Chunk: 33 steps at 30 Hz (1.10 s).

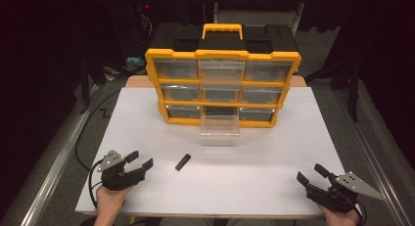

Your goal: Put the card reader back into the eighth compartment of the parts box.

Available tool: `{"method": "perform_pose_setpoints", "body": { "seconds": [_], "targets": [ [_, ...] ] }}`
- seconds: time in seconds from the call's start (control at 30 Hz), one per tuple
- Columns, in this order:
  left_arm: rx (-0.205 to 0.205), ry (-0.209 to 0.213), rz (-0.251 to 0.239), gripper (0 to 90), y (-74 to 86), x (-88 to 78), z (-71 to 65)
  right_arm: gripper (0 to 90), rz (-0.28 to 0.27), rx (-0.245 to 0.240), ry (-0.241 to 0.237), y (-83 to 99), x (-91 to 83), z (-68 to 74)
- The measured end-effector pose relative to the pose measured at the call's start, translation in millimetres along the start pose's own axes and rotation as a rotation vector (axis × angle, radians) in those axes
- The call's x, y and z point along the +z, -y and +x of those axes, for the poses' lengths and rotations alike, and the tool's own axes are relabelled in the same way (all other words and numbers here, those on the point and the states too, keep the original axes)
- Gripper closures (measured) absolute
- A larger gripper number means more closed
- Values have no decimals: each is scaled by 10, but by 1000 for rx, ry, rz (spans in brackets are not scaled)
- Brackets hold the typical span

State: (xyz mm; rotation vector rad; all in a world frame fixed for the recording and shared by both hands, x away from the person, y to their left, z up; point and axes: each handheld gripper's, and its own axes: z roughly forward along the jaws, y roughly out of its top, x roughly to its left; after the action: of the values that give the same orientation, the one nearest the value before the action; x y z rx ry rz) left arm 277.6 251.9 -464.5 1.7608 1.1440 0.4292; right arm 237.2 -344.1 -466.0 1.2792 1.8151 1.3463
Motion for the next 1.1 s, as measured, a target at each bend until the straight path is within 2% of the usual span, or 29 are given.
{"method": "perform_pose_setpoints", "body": {
  "seconds": [1.1],
  "targets": [
    [35,51,5,322,-46,111,-173,257,13,-7,-9,-4,23,25]
  ]
}}
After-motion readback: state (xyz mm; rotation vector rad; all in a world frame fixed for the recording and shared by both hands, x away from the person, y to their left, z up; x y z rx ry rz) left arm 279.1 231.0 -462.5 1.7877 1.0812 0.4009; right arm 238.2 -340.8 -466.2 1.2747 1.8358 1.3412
